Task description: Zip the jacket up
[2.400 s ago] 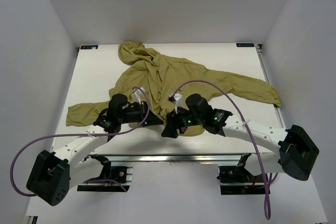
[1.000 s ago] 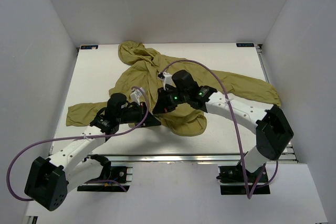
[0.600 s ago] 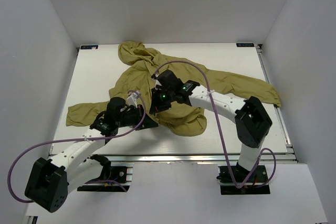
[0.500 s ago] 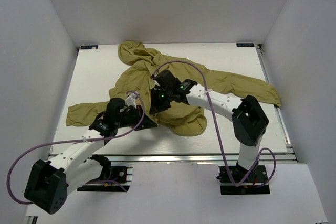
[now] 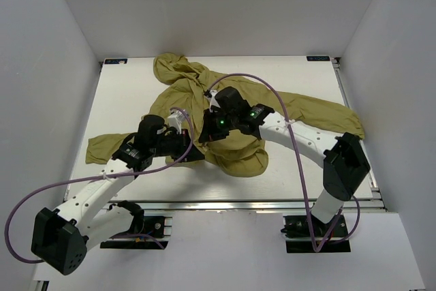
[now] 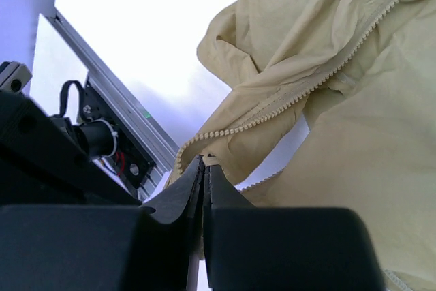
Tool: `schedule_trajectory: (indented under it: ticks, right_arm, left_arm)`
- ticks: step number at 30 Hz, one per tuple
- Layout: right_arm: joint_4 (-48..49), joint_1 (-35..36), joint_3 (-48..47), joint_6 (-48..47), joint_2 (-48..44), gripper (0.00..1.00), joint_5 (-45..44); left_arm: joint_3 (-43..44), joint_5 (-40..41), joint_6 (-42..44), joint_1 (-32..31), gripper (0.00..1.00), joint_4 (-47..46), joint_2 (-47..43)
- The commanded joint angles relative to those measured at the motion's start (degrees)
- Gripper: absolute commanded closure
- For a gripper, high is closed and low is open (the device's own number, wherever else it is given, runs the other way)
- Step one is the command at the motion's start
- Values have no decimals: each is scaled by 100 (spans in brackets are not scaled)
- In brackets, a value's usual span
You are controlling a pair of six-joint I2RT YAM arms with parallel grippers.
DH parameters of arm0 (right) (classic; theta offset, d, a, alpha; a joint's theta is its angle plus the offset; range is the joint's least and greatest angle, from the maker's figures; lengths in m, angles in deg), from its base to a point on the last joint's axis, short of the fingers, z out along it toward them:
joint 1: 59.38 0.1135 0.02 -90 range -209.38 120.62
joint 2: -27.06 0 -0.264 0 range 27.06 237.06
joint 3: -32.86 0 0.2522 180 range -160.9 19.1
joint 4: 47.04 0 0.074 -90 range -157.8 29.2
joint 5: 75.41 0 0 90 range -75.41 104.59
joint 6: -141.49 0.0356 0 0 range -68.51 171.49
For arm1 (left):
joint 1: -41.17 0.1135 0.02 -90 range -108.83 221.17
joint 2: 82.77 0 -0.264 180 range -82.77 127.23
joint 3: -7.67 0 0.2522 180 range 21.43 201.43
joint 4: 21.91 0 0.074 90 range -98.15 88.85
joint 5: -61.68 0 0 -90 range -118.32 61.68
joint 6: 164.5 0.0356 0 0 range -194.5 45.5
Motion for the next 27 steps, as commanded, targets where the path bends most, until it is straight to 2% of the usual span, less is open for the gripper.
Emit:
schedule_trajectory:
  ticks: [1,5,9,12,14,17,20,21,22,23,24,25,26,27]
  right_arm:
    - [119,-324,-318,-212,358,100,-879]
    - [609,-491,-100,0,561,100,-1089]
    - [566,-780,-467,18,1114,100,-1274]
    - [698,-877,-512,9,1185,100,-1871]
    - [689,-1027,-557,-87,1107,100,-1565]
    - [996,-1036,-144,-333,624,100,-1294]
    - [1155,-1027,216,-448,10,100,-661]
    - [1164,-1027,295,-448,-97,100,-450]
    - [1181,-1027,453,-448,-193,100,-83]
    - [1190,-1027,524,-431,-290,100,60]
    - [1164,-1027,568,-422,-439,100,201]
    - [1129,-1027,664,-387,-510,100,385]
    - [1129,-1027,700,-352,-580,100,474]
    - [1094,-1027,718,-282,-659,100,640]
  left_arm:
    - [291,-1175,262,-91,100,474,-171]
    - [555,-1281,270,-91,100,860,-557]
    - [731,-1342,393,-91,100,1370,-637]
    - [626,-1518,324,-91,100,1407,-620]
    - [450,-1457,236,-91,100,1275,-611]
    - [397,-1238,200,-91,100,1152,-488]
    - [677,-406,357,-91,100,1502,-181]
    - [774,-219,411,-91,93,1651,-67]
    - [888,-52,507,-91,80,1670,152]
    - [1055,106,534,-91,57,1627,232]
    - [1117,195,543,-91,38,1400,276]
    - [1187,309,560,-100,27,1258,268]
    - [1223,414,621,-100,2,1100,225]
    - [1284,720,683,-117,2,925,181]
